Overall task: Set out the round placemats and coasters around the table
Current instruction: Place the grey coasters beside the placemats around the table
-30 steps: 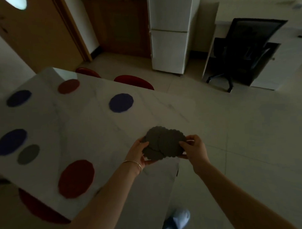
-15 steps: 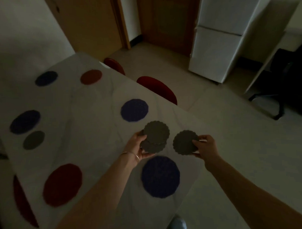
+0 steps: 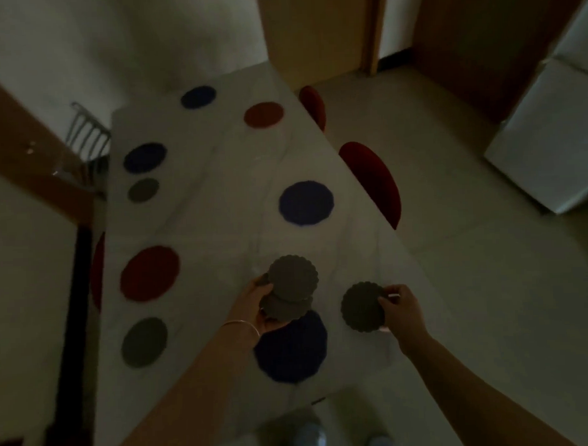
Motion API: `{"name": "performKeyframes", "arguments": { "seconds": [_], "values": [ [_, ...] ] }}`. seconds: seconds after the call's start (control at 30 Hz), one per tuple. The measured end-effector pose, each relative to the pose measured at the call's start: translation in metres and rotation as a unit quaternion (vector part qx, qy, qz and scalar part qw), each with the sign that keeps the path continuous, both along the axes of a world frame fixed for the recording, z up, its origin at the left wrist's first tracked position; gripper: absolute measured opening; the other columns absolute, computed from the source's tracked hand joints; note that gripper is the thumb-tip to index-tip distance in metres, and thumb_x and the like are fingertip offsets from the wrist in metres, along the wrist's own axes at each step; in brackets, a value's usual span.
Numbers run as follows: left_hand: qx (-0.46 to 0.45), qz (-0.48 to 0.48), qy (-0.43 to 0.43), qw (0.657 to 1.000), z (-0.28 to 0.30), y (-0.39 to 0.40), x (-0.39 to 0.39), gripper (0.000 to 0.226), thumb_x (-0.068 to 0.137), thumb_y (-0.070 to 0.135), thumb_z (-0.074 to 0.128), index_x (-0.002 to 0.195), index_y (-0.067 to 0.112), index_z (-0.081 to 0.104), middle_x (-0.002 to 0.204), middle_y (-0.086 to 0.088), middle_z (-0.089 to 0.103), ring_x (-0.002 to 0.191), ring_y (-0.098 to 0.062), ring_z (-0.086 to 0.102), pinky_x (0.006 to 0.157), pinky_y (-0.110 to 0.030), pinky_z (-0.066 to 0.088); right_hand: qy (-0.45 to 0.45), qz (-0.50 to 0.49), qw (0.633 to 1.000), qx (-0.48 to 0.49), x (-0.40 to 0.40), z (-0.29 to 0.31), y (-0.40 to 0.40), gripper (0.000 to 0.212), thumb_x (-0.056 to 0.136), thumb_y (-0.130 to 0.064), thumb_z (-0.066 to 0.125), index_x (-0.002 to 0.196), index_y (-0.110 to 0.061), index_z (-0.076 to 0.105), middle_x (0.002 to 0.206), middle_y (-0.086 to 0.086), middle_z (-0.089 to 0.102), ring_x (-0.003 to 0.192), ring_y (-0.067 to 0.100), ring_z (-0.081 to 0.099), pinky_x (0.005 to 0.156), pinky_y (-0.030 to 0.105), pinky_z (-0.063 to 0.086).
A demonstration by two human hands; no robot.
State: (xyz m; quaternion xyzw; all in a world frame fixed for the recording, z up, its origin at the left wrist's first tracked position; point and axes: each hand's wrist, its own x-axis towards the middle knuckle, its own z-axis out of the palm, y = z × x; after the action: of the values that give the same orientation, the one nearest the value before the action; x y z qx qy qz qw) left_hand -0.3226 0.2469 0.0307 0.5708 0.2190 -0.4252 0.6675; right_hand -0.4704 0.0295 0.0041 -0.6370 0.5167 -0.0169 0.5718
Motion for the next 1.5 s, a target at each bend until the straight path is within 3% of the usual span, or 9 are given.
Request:
{"name": "performKeyframes", "arguments": {
  "seconds": [0.13,0.27,0.43,0.6,0.77,0.87,1.07,1.23,1.5],
  "values": [
    [-0.014,0.121,0.013,0.992,-0.003,0.009,-0.051,0.026,0.095,0.015,0.050,0.120,0.024,0.053,0.126,-0.011,0.053,0.099,-0.036,0.057,0.056,-0.052,0.059,-0.027,0.077,0.997,-0.008,-0.005,-0.004,-0.011,0.022,0.093,-0.010,0.052,0.116,-0.007,0.051,0.107,0.011,0.054,0.099,0.033,0.057,0.084,0.058,0.053],
    [-0.014,0.182,0.034,0.983,-0.004,0.011,-0.090,0.039,0.095,0.014,0.051,0.133,0.021,0.048,0.140,-0.015,0.047,0.107,-0.038,0.053,0.061,-0.053,0.055,-0.038,0.098,0.994,-0.023,-0.005,-0.006,-0.019,0.023,0.093,-0.009,0.052,0.115,-0.007,0.052,0.116,0.017,0.058,0.099,0.030,0.057,0.090,0.051,0.052],
    [-0.018,0.228,0.027,0.973,0.003,0.012,-0.114,0.030,0.093,0.013,0.054,0.121,0.022,0.055,0.129,-0.013,0.053,0.096,-0.036,0.057,0.061,-0.051,0.054,-0.005,0.149,0.983,-0.111,-0.010,-0.009,-0.023,0.033,0.090,-0.011,0.053,0.121,-0.001,0.058,0.117,0.021,0.064,0.102,0.032,0.060,0.080,0.031,0.044],
    [-0.031,0.242,0.008,0.970,0.012,0.008,-0.124,0.024,0.093,0.012,0.052,0.115,0.022,0.056,0.122,-0.013,0.055,0.092,-0.033,0.058,0.075,-0.056,0.050,-0.011,0.160,0.969,-0.185,-0.018,0.003,-0.024,0.034,0.091,-0.017,0.054,0.124,-0.007,0.056,0.123,0.019,0.057,0.108,0.033,0.055,0.087,0.041,0.050],
    [-0.058,0.173,0.019,0.983,0.022,-0.018,-0.112,0.033,0.095,0.011,0.048,0.125,0.023,0.052,0.126,-0.014,0.054,0.102,-0.037,0.057,0.080,-0.060,0.046,-0.085,0.170,0.982,0.019,0.004,0.053,-0.014,0.030,0.095,-0.026,0.052,0.117,-0.007,0.061,0.111,0.014,0.064,0.102,0.029,0.060,0.089,0.043,0.053],
    [-0.065,0.108,-0.008,0.992,0.033,-0.042,-0.096,0.025,0.094,0.012,0.050,0.116,0.022,0.056,0.115,-0.011,0.060,0.094,-0.035,0.060,0.068,-0.055,0.052,-0.092,0.219,0.966,0.106,0.020,0.089,-0.017,0.029,0.091,-0.036,0.058,0.106,-0.011,0.063,0.095,0.007,0.066,0.082,0.022,0.065,0.061,0.030,0.054],
    [-0.059,0.025,-0.084,0.994,0.066,-0.097,-0.061,0.020,0.090,0.017,0.058,0.107,0.025,0.060,0.120,-0.010,0.060,0.103,-0.033,0.060,0.062,-0.047,0.058,-0.178,0.175,0.958,0.143,0.042,0.112,-0.067,0.011,0.088,-0.003,0.060,0.095,-0.011,0.060,0.087,0.009,0.064,0.074,0.020,0.066,0.049,0.024,0.056],
    [-0.072,0.045,-0.098,0.992,0.079,-0.160,-0.038,0.032,0.086,0.002,0.055,0.107,0.026,0.060,0.121,-0.009,0.057,0.104,-0.033,0.059,0.061,-0.045,0.059,-0.200,0.160,0.957,0.138,0.066,0.117,-0.135,0.012,0.088,0.000,0.058,0.093,-0.011,0.058,0.094,0.011,0.061,0.081,0.022,0.065,0.049,0.024,0.056],
    [-0.109,0.203,-0.093,0.969,0.075,-0.276,-0.031,0.040,0.084,-0.009,0.053,0.106,0.024,0.061,0.113,-0.010,0.058,0.100,-0.035,0.058,0.064,-0.050,0.055,-0.194,0.200,0.947,0.159,0.101,0.126,-0.259,0.012,0.089,0.000,0.056,0.096,-0.008,0.053,0.108,0.017,0.058,0.087,0.030,0.064,0.051,0.031,0.057]
  ]
}}
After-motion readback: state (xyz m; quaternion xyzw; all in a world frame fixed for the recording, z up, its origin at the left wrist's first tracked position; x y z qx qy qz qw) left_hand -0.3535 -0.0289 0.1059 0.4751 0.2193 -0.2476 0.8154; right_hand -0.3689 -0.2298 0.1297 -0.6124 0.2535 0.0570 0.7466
